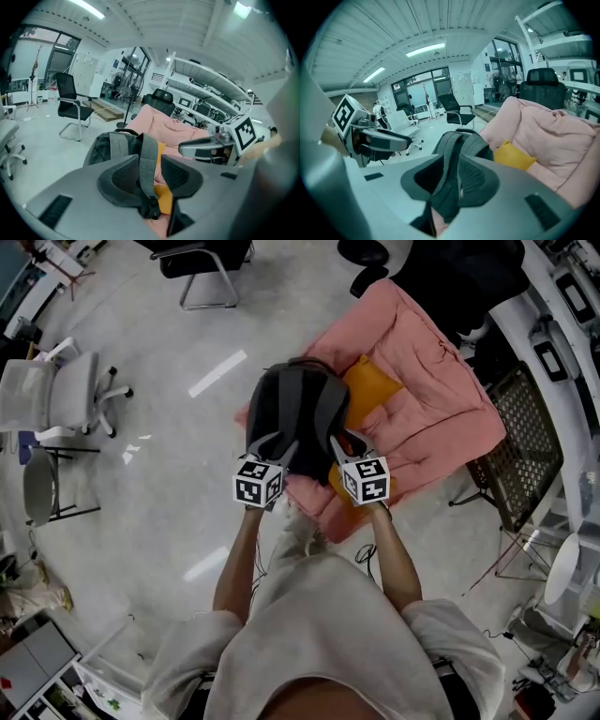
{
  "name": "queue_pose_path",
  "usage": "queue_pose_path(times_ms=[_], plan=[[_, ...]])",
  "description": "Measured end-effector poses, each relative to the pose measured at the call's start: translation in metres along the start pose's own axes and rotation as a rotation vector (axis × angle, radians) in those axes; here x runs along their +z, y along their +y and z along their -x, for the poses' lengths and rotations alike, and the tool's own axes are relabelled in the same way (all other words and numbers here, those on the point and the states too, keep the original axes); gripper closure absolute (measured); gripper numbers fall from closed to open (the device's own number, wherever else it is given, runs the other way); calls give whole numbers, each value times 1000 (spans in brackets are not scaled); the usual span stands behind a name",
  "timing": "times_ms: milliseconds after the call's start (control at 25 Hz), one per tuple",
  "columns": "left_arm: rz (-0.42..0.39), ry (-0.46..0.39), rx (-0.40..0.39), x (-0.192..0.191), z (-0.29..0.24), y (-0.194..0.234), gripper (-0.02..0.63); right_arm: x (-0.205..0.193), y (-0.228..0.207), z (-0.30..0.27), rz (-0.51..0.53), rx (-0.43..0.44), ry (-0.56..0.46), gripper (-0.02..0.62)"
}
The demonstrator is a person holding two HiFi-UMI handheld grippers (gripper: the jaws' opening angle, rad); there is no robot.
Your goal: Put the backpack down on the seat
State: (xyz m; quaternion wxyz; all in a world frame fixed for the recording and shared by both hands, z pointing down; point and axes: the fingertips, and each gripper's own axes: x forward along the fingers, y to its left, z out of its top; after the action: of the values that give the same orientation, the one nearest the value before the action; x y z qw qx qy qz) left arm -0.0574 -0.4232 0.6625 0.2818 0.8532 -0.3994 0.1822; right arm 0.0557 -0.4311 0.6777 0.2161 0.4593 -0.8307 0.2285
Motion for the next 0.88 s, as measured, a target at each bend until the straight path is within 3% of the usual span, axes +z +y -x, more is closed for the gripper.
queue_pose_path(times_ms=[160, 280, 880], plan=[[-8, -46, 2, 14, 17, -14, 535, 13, 2, 21, 16, -25, -33, 577], [-13, -68, 10, 20, 27, -24, 572, 19, 2, 35, 18, -33, -54, 597], [-109, -155, 16, 68, 67, -70, 586, 64, 10, 105, 68, -30, -179, 597]])
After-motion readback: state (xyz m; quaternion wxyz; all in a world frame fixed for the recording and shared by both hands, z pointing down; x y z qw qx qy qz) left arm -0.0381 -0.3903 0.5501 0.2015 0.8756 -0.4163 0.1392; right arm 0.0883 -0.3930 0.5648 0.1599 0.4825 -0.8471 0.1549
